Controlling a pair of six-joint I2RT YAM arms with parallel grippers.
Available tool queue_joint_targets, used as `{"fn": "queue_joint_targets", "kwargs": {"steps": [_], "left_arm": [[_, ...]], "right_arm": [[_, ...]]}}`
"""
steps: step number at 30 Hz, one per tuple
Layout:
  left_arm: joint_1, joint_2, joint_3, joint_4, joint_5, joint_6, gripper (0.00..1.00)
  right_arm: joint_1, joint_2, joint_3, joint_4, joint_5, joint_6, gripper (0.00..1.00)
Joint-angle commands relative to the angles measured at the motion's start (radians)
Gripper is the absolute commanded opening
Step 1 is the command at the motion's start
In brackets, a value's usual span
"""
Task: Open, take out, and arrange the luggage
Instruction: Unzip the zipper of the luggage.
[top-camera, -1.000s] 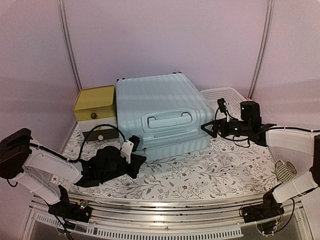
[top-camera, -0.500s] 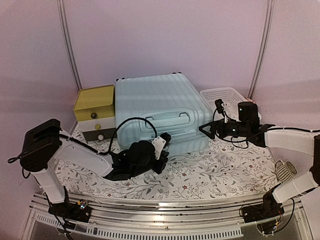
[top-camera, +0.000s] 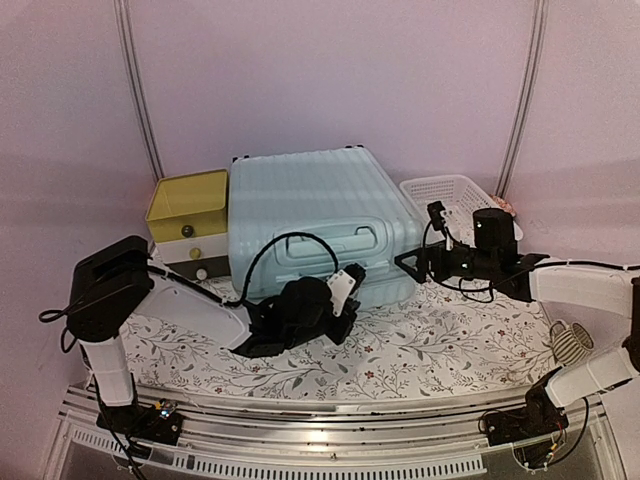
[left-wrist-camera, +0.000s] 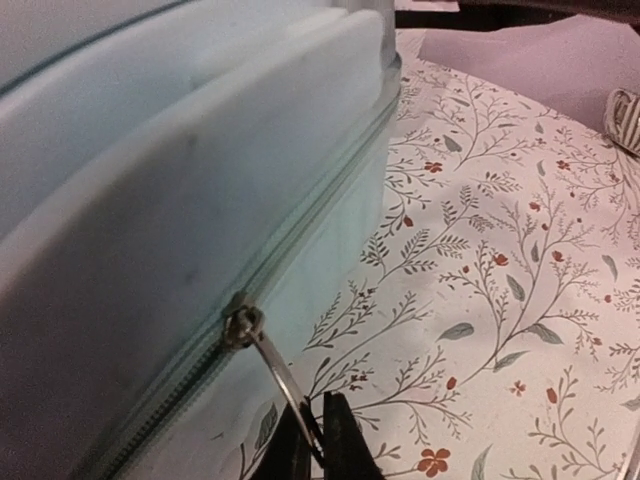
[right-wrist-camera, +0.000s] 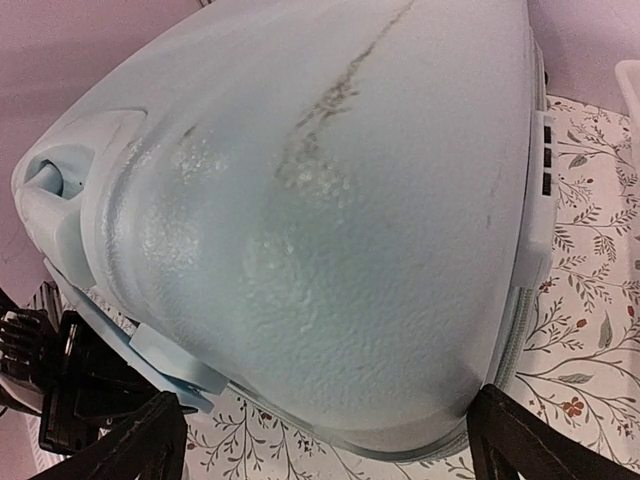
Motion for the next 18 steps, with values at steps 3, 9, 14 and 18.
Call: {"fn": "queue_joint_targets", "kwargs": {"steps": [3,9,14,18], "left_arm": [[-0.072,-0.088,-0.038,0.136,0.102,0.014,0.19],[-0.076,-0.201,-0.123,0.146,0.091,-0.019,0.46],[-0.076,-0.321,-0.139,0.055,0.093,-0.051,0.53],[-0.034,-0.421,-0.138,-0.051,0.184,-0.132,0.55]], "right_arm": [[0.086,-0.12,-0.071,0.085,0.001,0.01,0.99],[0.086,-0.216,-0.145,0.093,0.108,0.034,0.99],[0.114,-0.238,-0.186,0.126,0.125,0.075,0.99],[0.224,-0.204,-0.206,0.181,0.212,0.11,0.99]]}}
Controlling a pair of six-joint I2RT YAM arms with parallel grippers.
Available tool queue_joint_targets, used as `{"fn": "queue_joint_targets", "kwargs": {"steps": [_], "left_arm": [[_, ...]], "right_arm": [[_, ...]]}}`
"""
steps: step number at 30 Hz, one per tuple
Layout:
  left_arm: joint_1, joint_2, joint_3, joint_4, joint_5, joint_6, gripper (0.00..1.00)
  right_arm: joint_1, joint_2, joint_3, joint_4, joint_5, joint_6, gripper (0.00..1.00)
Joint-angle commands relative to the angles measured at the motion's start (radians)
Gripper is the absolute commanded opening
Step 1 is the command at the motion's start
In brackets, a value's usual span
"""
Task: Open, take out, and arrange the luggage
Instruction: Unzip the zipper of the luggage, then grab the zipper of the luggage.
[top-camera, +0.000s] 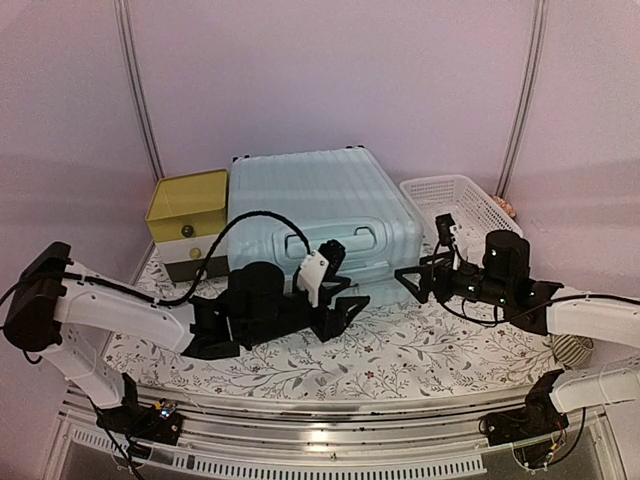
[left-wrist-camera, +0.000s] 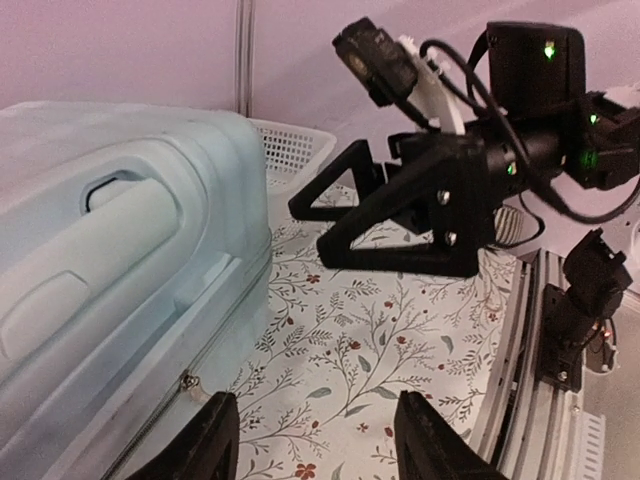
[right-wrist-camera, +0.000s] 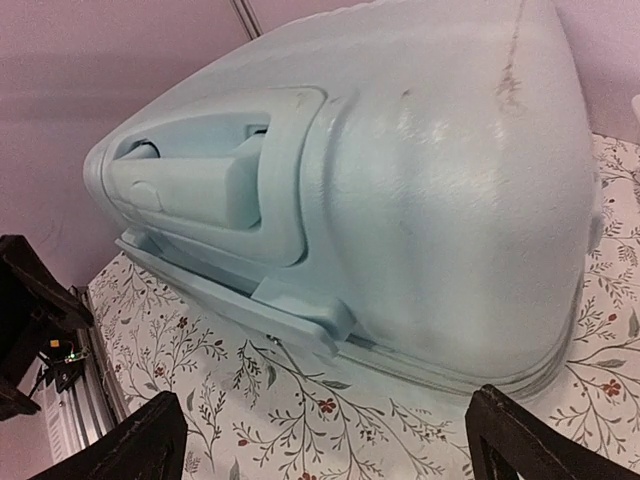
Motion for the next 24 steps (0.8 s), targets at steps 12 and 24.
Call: {"fn": "queue_joint_targets", "kwargs": {"steps": [12,24], "left_arm": [[0.271,-0.377,-0.002,-0.427,0.147,-0.18,0.56],[0.417,-0.541,-0.065,-0.526,0.178,-0.178,0.59]], "right_arm": [[0.258,0.262,-0.047,0.366,0.274,0.176,0.83],[0.325,0.341,-0.08,0.52,0.519,0.183,0.97]]}}
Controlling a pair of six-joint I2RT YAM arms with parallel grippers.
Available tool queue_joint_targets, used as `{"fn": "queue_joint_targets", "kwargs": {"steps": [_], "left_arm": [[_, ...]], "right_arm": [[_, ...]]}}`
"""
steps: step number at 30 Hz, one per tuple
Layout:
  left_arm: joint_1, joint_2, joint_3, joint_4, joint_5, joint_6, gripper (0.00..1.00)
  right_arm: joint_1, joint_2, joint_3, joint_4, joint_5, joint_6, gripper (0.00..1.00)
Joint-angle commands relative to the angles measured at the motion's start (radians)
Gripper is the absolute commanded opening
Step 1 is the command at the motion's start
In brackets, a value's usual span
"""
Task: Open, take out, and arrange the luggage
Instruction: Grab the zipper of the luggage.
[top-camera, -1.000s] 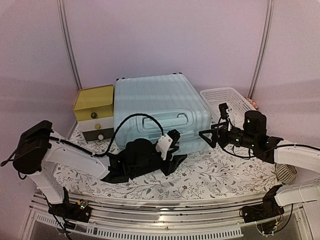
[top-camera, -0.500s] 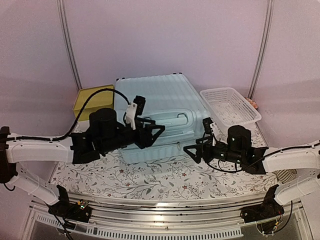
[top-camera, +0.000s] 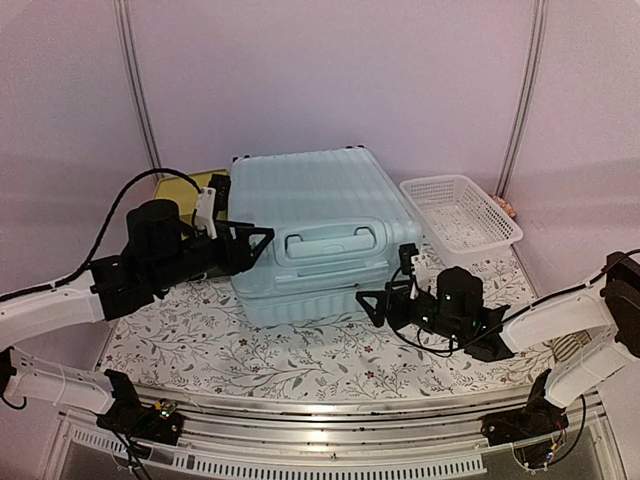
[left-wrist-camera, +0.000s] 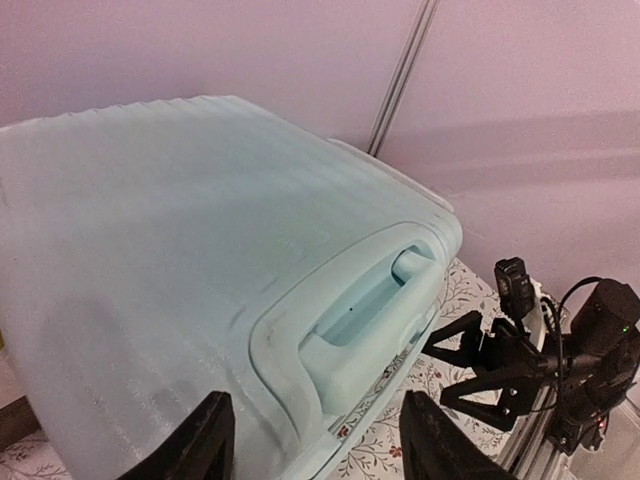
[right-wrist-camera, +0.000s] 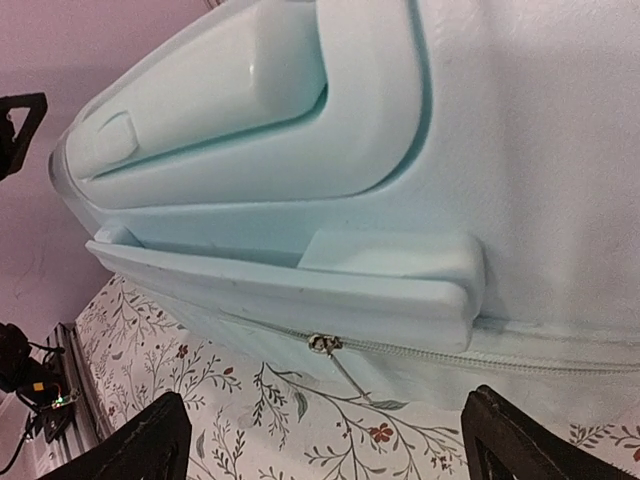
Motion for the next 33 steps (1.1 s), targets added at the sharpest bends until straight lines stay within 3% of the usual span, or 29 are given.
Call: {"fn": "queue_joint_targets", "kwargs": {"steps": [1,10,21,33], "left_arm": [[0.038,-0.033,-0.025,-0.065,0.018,0.009,0.59],[0.091,-0.069,-0.06,-0.056,0.004,0.02,0.6],[0.126,-0.083,-0.08,-0.056,0.017,0.03,0.6],[0.192,-0.093,-0.089,-0.072,0.068,-0.002,0.61]], "right_arm": [[0.007,-0.001,-0.029,0.099,0.156,0.005,0.99],[0.007,-0.052,-0.086,0.16,0.365,-0.02,0.98],[0.008,0.044,-0.048,0.205,0.15,-0.122,0.96],[0.057,0.209,-0.086,0.5,0.197,-0.146,0.85]]}}
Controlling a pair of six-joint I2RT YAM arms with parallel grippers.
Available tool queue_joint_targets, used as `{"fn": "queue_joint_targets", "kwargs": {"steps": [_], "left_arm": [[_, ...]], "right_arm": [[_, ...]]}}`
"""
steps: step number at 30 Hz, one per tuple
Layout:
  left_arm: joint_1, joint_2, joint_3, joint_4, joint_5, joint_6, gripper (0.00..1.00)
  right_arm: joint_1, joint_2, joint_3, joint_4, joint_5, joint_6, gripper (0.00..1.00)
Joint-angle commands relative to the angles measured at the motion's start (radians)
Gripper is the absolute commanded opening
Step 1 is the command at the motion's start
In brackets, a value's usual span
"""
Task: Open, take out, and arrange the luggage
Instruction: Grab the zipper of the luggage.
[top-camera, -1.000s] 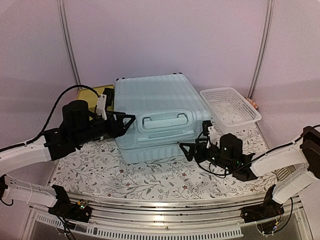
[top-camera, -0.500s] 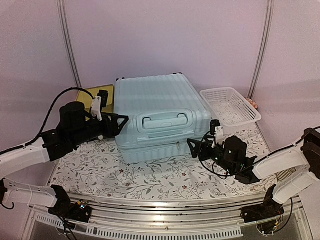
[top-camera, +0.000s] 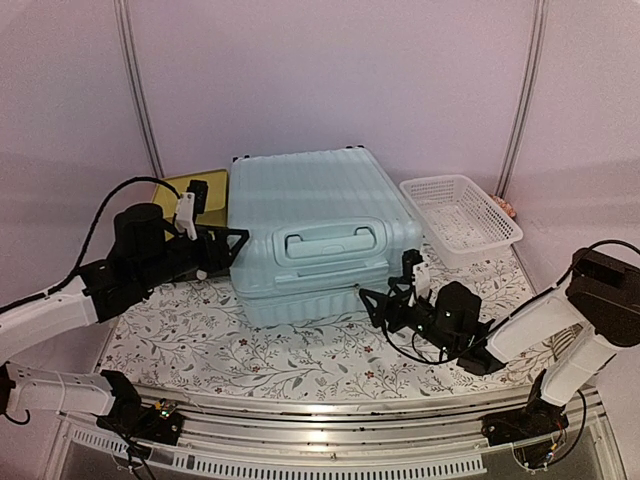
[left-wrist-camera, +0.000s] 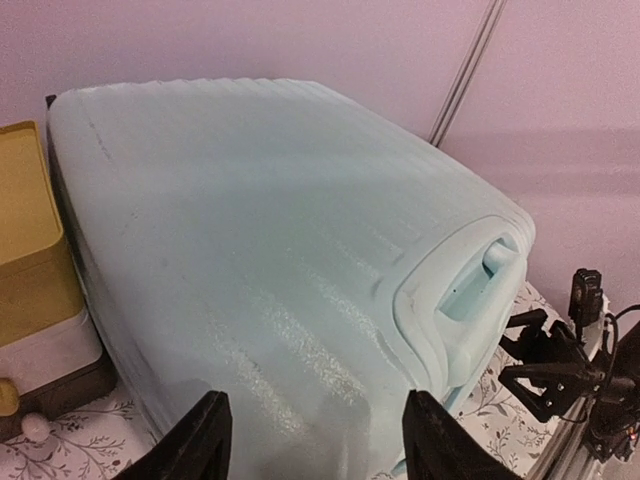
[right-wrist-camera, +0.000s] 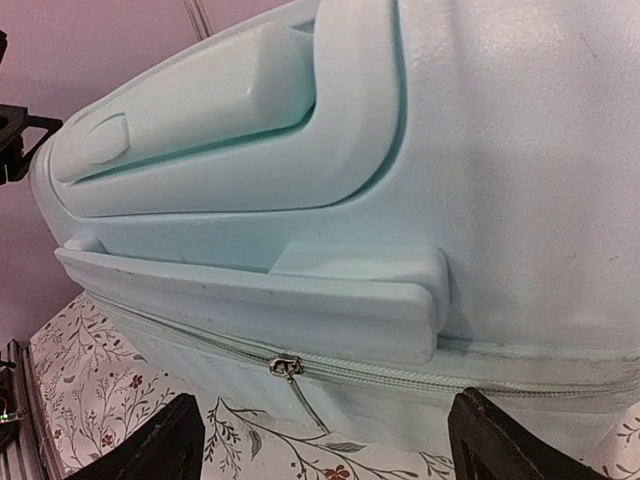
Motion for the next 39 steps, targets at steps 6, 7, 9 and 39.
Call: {"fn": "queue_joint_targets", "kwargs": {"steps": [6,7,9,39], "left_arm": [[0.057,-0.004,-0.013,-0.009,0.061,-0.012,0.62],[0.06,-0.001,-0.012,-0.009,0.067,-0.013,0.62],[0.068,0.008,-0.009,-0.008,0.08,-0.013,0.62],[0.115,0.054,0.005,0.012,0.148,-0.005,0.63]], "right_arm": [[0.027,0.127,-0.014,0.201,0.054,-0.024,0.77],[0.027,0.138,-0.008,0.205,0.056,-0.027,0.75],[0.027,0.163,0.007,0.209,0.051,-0.034,0.72],[0.029,0.42,0.146,0.417,0.05,-0.139,0.27]]}}
